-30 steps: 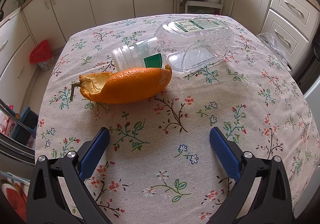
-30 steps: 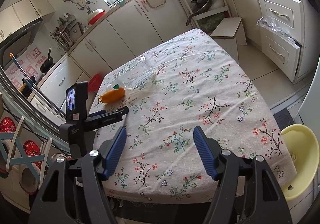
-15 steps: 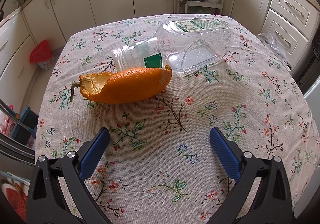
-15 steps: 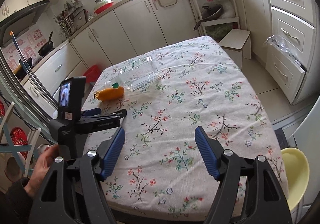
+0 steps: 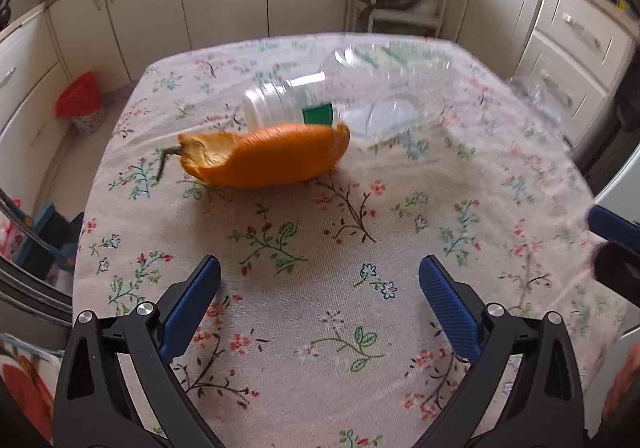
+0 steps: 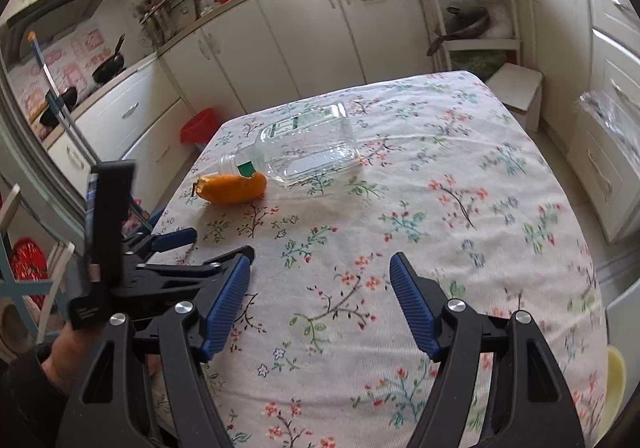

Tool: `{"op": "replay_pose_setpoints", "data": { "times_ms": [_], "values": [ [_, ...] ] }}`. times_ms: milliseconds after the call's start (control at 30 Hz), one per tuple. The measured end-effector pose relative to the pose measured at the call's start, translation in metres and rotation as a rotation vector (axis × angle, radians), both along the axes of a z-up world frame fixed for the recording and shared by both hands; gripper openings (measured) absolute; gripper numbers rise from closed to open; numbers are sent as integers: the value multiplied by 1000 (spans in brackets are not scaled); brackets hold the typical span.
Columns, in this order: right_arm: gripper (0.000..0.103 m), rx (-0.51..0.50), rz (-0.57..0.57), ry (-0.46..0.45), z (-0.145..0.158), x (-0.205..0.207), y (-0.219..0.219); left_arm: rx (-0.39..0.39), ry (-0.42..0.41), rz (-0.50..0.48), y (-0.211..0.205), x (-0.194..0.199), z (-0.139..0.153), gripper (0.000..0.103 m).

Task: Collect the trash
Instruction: 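Grasp the clear plastic bottle with the right gripper while the left grasps the orange peel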

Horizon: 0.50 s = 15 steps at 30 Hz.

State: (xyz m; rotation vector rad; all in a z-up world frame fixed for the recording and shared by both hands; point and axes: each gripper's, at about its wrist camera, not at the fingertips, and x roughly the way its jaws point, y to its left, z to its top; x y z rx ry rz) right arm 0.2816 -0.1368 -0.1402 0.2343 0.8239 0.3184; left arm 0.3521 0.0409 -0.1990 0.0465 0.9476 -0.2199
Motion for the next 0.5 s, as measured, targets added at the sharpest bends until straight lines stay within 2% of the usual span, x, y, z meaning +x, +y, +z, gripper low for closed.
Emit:
{"op": "replay_pose_setpoints", "data": {
  "times_ms": [100,200,300,500],
  "values": [
    [73,-92,85,-33,7,18,10,-39,-45,18,16,-6,8,95],
    [75,-187,170,-66,12,38,19,-73,-40,13,24,-3,9,95],
    [82,-305,311,-126,18,59,37,-101,-38,-4,29,0,10,95],
    [83,-697,635,-214,13,107,84,-145,-33,-26,37,3,19,95]
  ]
}}
